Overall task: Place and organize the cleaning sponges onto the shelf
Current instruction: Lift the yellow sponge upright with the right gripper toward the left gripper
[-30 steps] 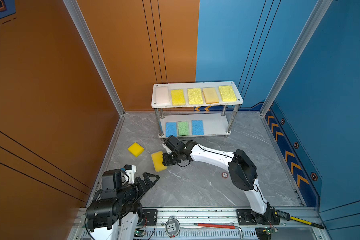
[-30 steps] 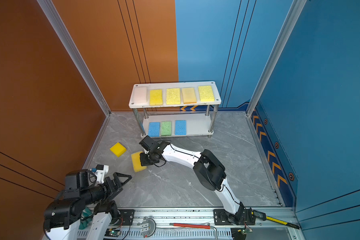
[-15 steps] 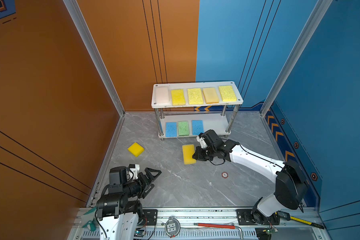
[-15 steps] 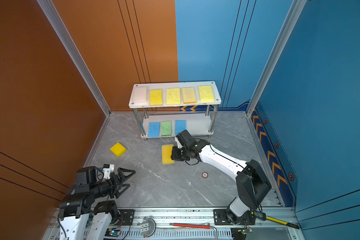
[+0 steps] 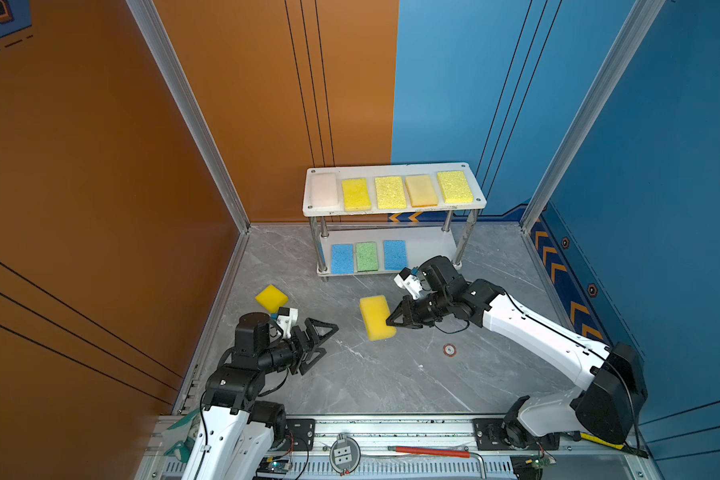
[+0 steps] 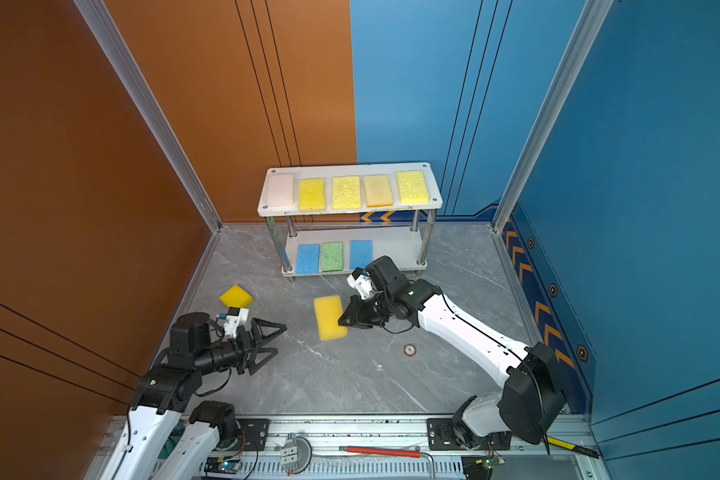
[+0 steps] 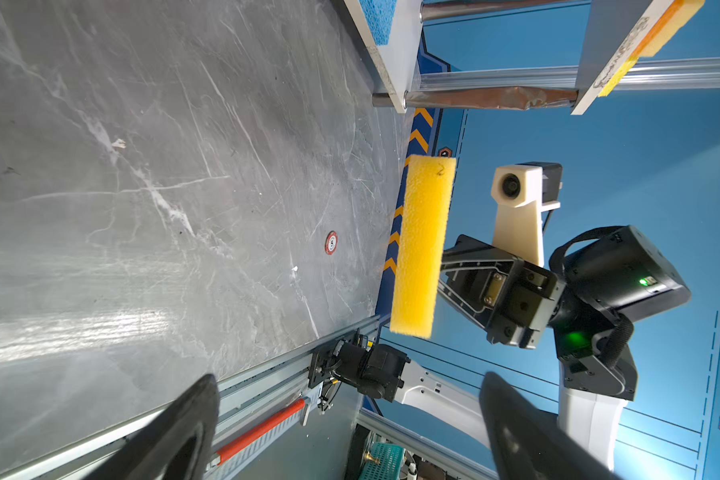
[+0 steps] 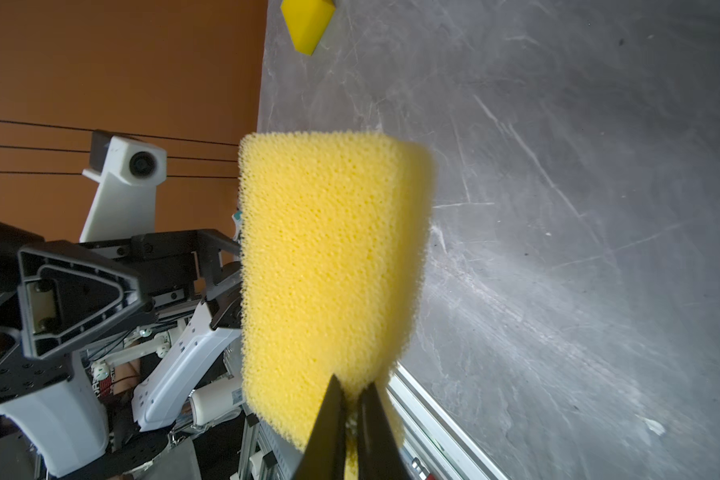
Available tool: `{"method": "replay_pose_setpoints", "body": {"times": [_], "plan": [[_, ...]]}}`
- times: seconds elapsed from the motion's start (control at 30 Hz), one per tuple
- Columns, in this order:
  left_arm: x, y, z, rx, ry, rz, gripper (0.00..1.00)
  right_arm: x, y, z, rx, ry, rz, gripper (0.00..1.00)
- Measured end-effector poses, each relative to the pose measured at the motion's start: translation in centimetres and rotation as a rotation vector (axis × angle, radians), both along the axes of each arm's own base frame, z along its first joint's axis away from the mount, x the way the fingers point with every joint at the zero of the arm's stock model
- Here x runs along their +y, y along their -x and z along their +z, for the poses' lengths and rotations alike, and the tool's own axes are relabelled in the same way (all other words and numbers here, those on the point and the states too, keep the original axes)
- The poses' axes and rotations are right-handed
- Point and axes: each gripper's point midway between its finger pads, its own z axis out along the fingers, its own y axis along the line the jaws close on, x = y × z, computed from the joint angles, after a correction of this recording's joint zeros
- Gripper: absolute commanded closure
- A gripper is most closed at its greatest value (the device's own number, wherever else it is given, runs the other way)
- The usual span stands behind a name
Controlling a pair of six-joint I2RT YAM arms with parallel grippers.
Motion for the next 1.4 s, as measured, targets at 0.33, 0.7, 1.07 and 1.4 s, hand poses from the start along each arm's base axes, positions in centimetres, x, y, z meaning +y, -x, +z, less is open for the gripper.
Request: {"method": "replay_pose_setpoints", "body": {"times": [0.33, 0.7, 1.07, 1.4], "plan": [[-1.4, -1.4, 1.0, -0.065, -0.009, -0.007, 0.03, 3.4, 3.6, 1.4, -0.002, -0.028, 0.141, 0.90], [-1.2, -1.7, 1.4, -0.079, -0.006, 0.032, 0.29, 5.1, 5.8, 1.5, -0.004, -0.027, 0.211, 0.91], [-1.0, -1.5, 2.5, -0.119, 0.012, 0.064, 0.58, 5.8, 5.7, 1.5, -0.001, -0.024, 0.218, 0.90], [-1.4, -1.7, 2.4, -0.120, 0.001, 0.061, 0.70, 6.1, 5.7, 2.0, -0.010, -0.035, 0.223, 0.89]]}}
